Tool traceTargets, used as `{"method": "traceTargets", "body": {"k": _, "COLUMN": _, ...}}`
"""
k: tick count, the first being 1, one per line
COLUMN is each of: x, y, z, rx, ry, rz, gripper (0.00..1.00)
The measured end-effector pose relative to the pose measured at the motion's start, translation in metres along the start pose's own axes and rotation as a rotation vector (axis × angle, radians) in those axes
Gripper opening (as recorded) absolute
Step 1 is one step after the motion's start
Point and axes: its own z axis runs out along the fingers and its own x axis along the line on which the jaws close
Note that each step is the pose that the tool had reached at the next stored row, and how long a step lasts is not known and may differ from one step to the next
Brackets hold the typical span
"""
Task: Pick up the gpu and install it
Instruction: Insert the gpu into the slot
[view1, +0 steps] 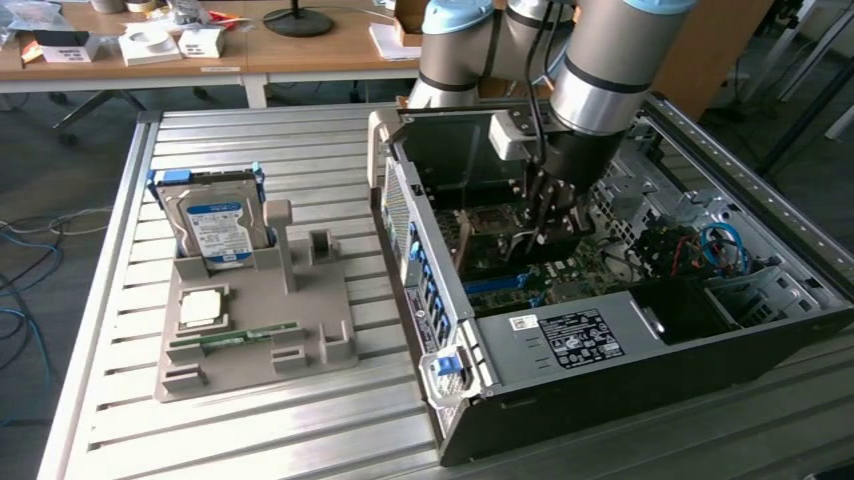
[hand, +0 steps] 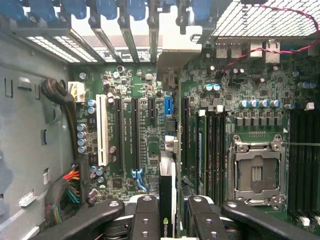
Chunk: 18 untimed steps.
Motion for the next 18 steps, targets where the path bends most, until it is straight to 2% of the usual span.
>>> {"method": "traceTargets", "body": {"k": 18, "x": 0.0019, "y": 0.004, "z": 0.0064, "rx": 0.0001, "ry": -0.0004, "rz": -0.004, "gripper": 0.27}}
